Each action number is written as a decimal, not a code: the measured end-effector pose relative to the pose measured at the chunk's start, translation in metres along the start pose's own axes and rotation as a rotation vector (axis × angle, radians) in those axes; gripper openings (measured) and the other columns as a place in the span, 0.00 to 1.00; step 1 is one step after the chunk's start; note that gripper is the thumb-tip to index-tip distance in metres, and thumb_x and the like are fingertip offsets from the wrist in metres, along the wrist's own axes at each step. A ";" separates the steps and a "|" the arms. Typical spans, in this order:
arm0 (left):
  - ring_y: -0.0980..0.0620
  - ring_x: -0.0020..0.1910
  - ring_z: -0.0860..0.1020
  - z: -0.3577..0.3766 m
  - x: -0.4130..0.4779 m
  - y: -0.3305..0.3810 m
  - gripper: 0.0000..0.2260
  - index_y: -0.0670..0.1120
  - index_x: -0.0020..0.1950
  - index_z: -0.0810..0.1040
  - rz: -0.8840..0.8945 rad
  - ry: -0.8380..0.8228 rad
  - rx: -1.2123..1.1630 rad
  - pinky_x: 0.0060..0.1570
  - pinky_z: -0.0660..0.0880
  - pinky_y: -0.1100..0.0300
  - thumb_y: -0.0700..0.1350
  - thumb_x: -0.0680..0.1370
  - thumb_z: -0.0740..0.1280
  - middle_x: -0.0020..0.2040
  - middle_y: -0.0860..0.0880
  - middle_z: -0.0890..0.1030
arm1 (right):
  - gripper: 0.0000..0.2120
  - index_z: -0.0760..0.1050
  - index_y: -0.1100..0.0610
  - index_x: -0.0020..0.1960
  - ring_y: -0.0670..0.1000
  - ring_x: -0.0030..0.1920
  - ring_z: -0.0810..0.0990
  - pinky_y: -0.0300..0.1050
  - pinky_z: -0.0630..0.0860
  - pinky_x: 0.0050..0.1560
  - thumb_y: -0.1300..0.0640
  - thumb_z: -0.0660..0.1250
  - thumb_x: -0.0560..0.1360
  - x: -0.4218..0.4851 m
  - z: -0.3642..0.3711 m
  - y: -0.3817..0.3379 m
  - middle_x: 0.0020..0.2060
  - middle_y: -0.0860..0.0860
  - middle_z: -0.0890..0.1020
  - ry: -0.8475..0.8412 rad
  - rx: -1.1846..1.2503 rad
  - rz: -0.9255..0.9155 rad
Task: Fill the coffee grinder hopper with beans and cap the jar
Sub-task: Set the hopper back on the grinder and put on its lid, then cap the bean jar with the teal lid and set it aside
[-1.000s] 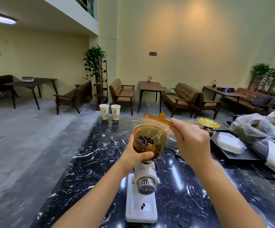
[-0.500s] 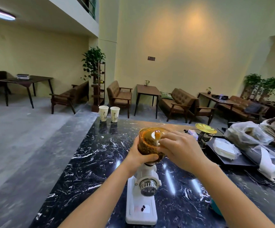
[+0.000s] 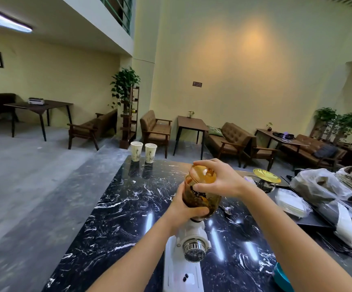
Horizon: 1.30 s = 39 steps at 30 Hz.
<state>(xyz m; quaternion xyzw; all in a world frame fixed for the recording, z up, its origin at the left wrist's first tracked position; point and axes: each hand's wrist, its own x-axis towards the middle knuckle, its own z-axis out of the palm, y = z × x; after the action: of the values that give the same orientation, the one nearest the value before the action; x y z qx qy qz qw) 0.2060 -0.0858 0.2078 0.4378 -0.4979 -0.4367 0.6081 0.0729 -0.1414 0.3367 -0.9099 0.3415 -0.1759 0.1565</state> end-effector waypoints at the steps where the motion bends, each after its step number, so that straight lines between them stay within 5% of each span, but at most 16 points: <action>1: 0.46 0.62 0.76 0.000 0.000 0.000 0.45 0.55 0.71 0.62 0.003 0.004 0.005 0.60 0.76 0.43 0.44 0.58 0.80 0.65 0.45 0.75 | 0.36 0.68 0.38 0.65 0.50 0.59 0.71 0.48 0.73 0.59 0.32 0.69 0.58 0.001 0.003 0.000 0.59 0.47 0.72 -0.012 -0.025 0.002; 8: 0.47 0.62 0.77 0.000 0.001 -0.002 0.44 0.54 0.70 0.64 0.030 0.025 0.020 0.60 0.76 0.45 0.43 0.58 0.80 0.63 0.46 0.77 | 0.33 0.68 0.39 0.65 0.51 0.62 0.71 0.55 0.72 0.61 0.35 0.68 0.61 -0.004 0.016 -0.005 0.63 0.47 0.73 0.014 -0.070 -0.008; 16: 0.55 0.59 0.77 -0.002 0.003 -0.003 0.41 0.57 0.69 0.64 0.027 0.010 0.050 0.49 0.78 0.62 0.40 0.61 0.79 0.61 0.51 0.77 | 0.35 0.61 0.39 0.65 0.53 0.56 0.73 0.53 0.73 0.56 0.32 0.65 0.60 0.002 0.004 -0.016 0.61 0.49 0.74 -0.173 -0.259 0.062; 19: 0.51 0.61 0.76 -0.002 0.001 0.002 0.41 0.54 0.70 0.63 0.025 -0.009 0.060 0.53 0.77 0.58 0.39 0.63 0.79 0.62 0.50 0.76 | 0.43 0.55 0.38 0.71 0.60 0.71 0.64 0.67 0.51 0.70 0.25 0.63 0.60 0.008 0.005 -0.018 0.71 0.51 0.68 -0.247 -0.403 0.080; 22: 0.56 0.59 0.74 0.001 -0.015 0.001 0.37 0.52 0.69 0.64 -0.002 0.049 0.136 0.45 0.74 0.69 0.42 0.65 0.79 0.61 0.52 0.73 | 0.46 0.46 0.36 0.74 0.56 0.77 0.44 0.69 0.37 0.70 0.22 0.56 0.61 0.003 -0.012 -0.022 0.78 0.53 0.51 -0.135 -0.229 0.049; 26: 0.58 0.35 0.69 0.000 -0.077 -0.051 0.09 0.48 0.43 0.71 0.315 0.409 0.495 0.35 0.66 0.67 0.52 0.73 0.66 0.36 0.53 0.71 | 0.34 0.62 0.38 0.70 0.50 0.69 0.69 0.53 0.63 0.67 0.29 0.58 0.67 -0.042 -0.052 0.017 0.68 0.49 0.73 0.236 0.128 0.086; 30: 0.60 0.27 0.62 0.031 -0.120 -0.107 0.11 0.45 0.31 0.68 0.340 0.124 0.686 0.28 0.59 0.66 0.45 0.73 0.62 0.27 0.56 0.65 | 0.20 0.74 0.47 0.62 0.50 0.54 0.81 0.51 0.73 0.61 0.42 0.65 0.73 -0.111 -0.066 0.113 0.52 0.50 0.83 0.308 0.211 0.310; 35: 0.58 0.32 0.71 0.117 -0.092 -0.149 0.03 0.46 0.45 0.76 0.122 -0.154 0.730 0.34 0.70 0.62 0.45 0.73 0.67 0.35 0.53 0.76 | 0.19 0.77 0.59 0.60 0.53 0.46 0.82 0.45 0.75 0.51 0.54 0.72 0.71 -0.199 -0.047 0.278 0.50 0.60 0.83 0.174 0.228 0.658; 39: 0.60 0.54 0.75 0.213 -0.057 -0.183 0.31 0.49 0.68 0.69 -0.064 -0.213 0.605 0.47 0.77 0.62 0.51 0.67 0.73 0.59 0.54 0.75 | 0.29 0.74 0.62 0.64 0.54 0.50 0.80 0.48 0.77 0.54 0.63 0.77 0.65 -0.239 0.004 0.382 0.55 0.61 0.81 -0.044 0.238 0.746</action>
<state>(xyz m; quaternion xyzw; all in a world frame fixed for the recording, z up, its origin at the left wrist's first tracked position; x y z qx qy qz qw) -0.0292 -0.0946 0.0437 0.5660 -0.6518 -0.3313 0.3809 -0.3098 -0.2536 0.1273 -0.7023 0.6226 -0.1260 0.3213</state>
